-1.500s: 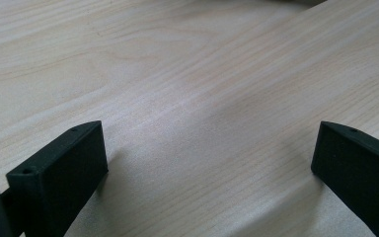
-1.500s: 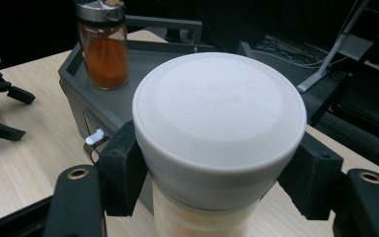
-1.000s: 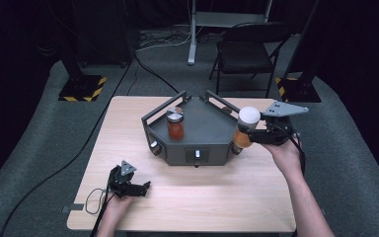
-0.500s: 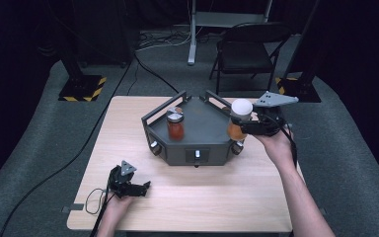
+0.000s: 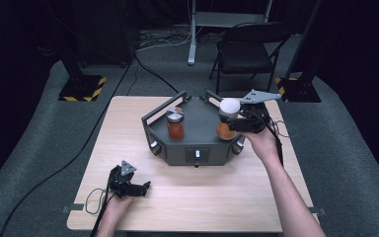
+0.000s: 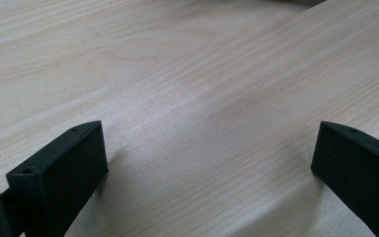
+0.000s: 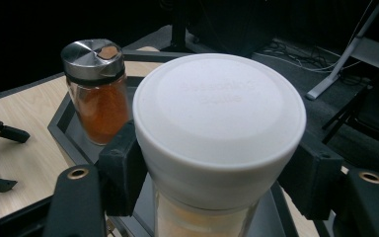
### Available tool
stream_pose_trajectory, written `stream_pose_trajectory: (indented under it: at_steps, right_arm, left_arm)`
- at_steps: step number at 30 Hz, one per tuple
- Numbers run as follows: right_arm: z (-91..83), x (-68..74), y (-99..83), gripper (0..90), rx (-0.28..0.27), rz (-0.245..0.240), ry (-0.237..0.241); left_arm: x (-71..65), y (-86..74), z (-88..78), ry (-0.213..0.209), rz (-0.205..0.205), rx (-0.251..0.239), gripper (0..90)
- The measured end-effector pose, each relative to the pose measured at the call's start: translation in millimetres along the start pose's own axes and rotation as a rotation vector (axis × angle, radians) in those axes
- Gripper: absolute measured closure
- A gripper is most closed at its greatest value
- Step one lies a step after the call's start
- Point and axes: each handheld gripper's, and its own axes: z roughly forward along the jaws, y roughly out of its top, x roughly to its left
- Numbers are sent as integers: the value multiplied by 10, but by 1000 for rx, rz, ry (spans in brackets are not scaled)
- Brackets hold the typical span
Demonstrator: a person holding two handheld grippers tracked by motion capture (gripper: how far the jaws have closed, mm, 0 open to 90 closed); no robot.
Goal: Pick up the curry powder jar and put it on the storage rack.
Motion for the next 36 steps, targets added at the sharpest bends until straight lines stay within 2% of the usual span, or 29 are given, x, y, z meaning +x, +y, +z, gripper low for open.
stream_pose_trajectory:
  at_steps: [3, 14, 17, 22, 30, 36]
  right_arm:
    - [77, 38, 12, 330, 10, 3, -16]
    - [303, 16, 11, 330, 36, 44, -14]
    - [329, 25, 2, 329, 40, 45, -21]
    - [362, -37, -39, 330, 32, 81, -10]
    - [369, -118, -57, 327, 30, 94, 7]
    - [370, -116, -52, 324, 33, 89, 8]
  left_arm:
    - [0, 0, 0, 0, 0, 0, 3]
    - [1, 0, 1, 0, 0, 0, 3]
    - [1, 0, 1, 0, 0, 0, 3]
    - [1, 0, 1, -1, 0, 0, 3]
    - [1, 0, 1, -1, 0, 0, 3]
    - [1, 0, 1, -1, 0, 0, 3]
